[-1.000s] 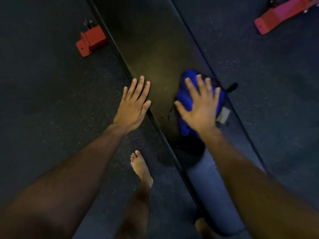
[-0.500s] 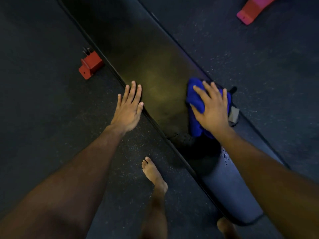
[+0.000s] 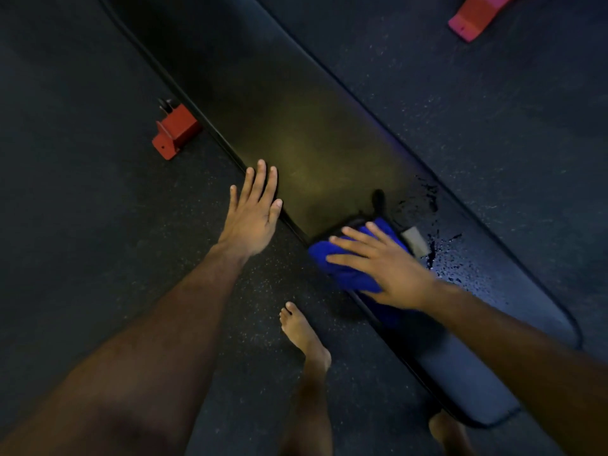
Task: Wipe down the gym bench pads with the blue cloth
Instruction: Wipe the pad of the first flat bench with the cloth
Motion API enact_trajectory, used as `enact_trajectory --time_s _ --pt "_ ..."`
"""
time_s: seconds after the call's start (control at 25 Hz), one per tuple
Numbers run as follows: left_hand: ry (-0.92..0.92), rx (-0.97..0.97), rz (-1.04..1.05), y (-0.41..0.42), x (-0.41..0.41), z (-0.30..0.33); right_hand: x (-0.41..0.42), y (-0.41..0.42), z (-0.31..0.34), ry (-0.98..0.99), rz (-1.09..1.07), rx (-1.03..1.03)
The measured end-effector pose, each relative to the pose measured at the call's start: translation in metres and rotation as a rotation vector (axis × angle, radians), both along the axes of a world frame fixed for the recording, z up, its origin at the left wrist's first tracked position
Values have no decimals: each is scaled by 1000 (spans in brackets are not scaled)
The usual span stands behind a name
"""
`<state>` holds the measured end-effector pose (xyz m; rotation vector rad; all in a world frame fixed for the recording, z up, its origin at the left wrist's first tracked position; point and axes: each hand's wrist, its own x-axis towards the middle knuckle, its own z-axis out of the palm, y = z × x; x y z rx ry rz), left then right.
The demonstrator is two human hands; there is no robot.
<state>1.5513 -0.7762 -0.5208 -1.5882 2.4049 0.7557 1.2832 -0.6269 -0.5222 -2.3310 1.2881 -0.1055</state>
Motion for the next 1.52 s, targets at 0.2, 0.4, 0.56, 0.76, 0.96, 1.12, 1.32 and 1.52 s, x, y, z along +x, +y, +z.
enact_trajectory --time_s 0.2,0.4,0.56,0.76,0.96,1.12,1.32,1.52 --pt "-7 29 -16 1 -1 3 -35 -35 4 -95 -462 -10" --pt "-80 201 -47 -12 -15 59 32 -35 55 -304 -396 396" --pt "267 419 -34 15 -25 146 25 -20 150 -679 -670 430" --pt "423 555 -133 50 -34 250 10 21 278 -852 -855 409" --pt "356 371 -451 71 -57 334 -7 80 358 -747 -880 376" --pt "332 396 -671 121 -98 379 -18 119 399 -625 -846 279" --pt "490 496 -460 158 -124 379 -12 189 376 -748 -1552 85" --pt "280 426 -583 157 -126 353 99 172 339 -1504 -2094 130"
